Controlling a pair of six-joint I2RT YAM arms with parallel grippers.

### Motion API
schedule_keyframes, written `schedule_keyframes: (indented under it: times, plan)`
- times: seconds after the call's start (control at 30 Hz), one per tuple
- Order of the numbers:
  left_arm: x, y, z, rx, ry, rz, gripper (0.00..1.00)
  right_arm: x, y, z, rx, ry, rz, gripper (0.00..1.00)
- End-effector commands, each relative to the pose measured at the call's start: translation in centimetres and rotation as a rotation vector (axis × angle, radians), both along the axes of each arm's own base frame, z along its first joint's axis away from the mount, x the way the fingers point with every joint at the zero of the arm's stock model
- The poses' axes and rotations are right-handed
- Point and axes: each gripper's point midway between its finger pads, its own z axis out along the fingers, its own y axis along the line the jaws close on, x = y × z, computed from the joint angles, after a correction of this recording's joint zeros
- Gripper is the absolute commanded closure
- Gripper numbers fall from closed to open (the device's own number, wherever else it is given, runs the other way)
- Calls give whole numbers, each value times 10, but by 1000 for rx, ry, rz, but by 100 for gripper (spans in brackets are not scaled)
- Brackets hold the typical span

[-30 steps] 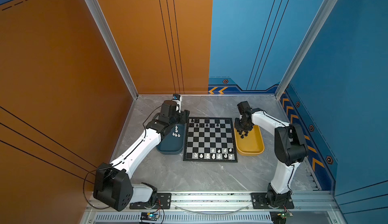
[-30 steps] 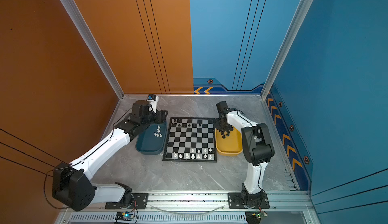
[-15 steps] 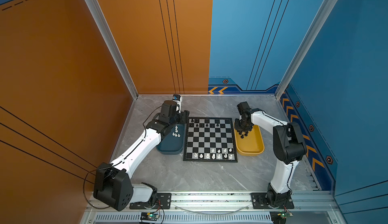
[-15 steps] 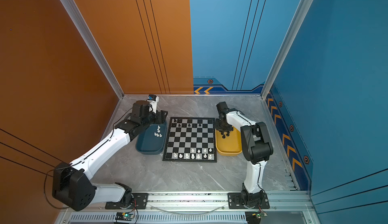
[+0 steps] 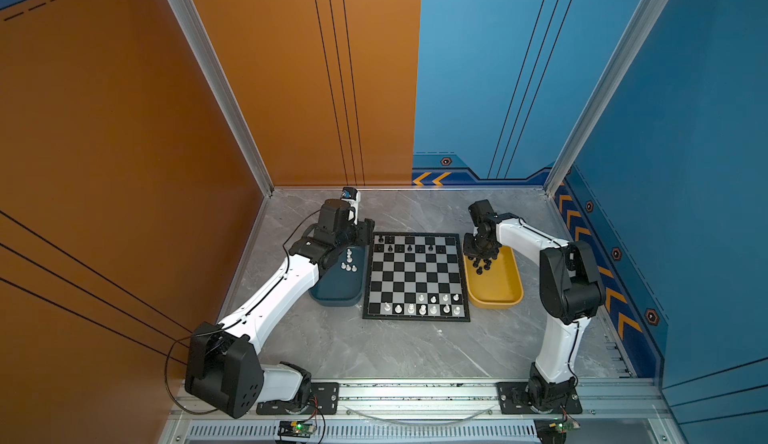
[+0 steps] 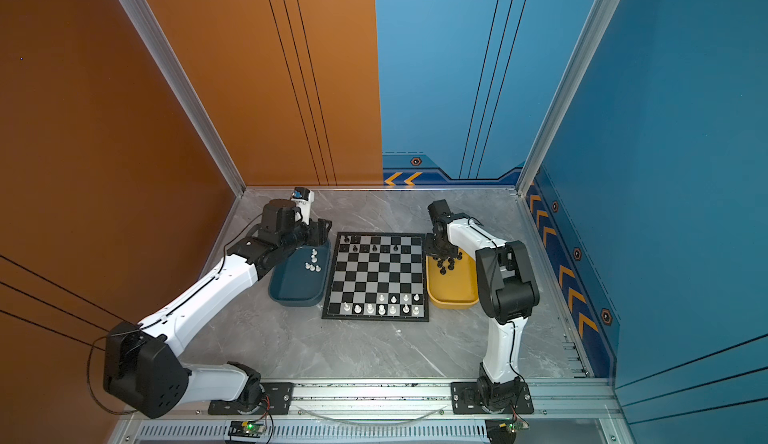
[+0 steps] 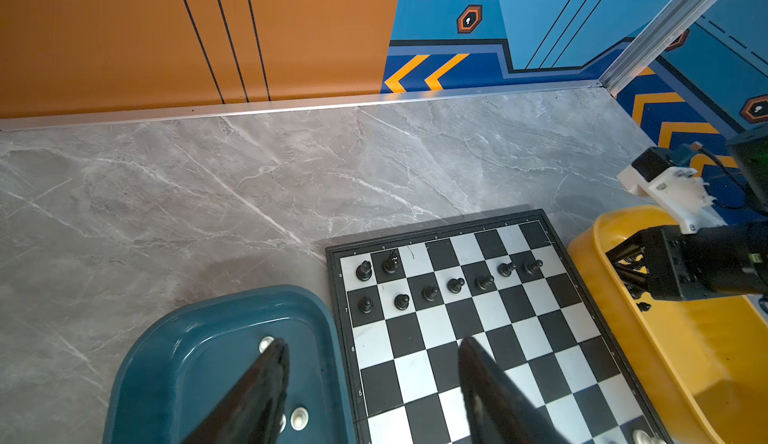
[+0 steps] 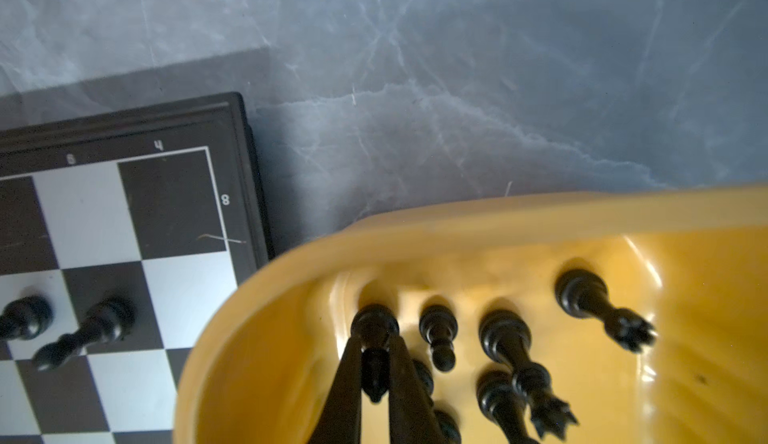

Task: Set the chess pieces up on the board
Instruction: 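Lower the right gripper into the yellow tray onto another black piece, then lift the black piece out of the yellow tray with the right gripper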

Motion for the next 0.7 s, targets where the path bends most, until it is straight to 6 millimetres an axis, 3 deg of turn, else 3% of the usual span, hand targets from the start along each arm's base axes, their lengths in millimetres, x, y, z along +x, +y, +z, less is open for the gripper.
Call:
schedule_keyframes:
  times: [0.0, 0.43, 0.67]
  plan:
    - [0, 0, 3, 18, -11, 2, 33, -2, -5, 15, -32, -3, 7, 100]
    - [-6, 4, -9, 31, 4, -3, 33, -24, -7, 75, -149, -40, 68, 100]
    - [-3, 9, 0, 8, -40, 6, 33, -40, 8, 118, -197, -81, 126, 100]
